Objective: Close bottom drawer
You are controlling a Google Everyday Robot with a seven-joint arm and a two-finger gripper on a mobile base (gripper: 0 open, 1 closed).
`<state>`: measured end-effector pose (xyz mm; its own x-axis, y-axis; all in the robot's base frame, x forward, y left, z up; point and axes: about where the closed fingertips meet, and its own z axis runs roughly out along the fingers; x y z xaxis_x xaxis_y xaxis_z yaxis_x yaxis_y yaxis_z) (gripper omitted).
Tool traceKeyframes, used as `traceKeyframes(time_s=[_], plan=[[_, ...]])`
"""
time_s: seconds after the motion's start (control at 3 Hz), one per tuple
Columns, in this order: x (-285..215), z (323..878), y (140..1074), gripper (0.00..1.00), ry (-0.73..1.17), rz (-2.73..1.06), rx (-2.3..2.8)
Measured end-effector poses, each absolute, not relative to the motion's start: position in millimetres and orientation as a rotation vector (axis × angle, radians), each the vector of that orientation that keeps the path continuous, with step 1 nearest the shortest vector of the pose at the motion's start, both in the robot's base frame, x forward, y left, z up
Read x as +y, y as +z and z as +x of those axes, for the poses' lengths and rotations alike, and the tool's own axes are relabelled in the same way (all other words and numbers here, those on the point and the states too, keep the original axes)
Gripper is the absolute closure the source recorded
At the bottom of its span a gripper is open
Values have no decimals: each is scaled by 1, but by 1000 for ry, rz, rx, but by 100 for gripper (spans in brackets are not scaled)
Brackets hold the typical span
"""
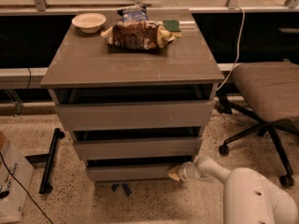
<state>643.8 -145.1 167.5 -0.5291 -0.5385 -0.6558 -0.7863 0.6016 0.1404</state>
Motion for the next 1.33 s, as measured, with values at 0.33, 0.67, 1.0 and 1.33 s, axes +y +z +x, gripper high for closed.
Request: traceKeyframes(time_s=[0.33,0.67,1.0,1.33], plan=[[-144,647,168,36,571,-1042,2257],[-142,646,166,13,574,-1044,2258],[-141,645,166,0,577,-1045,2258],[-141,641,166,0,577,-1045,2258]])
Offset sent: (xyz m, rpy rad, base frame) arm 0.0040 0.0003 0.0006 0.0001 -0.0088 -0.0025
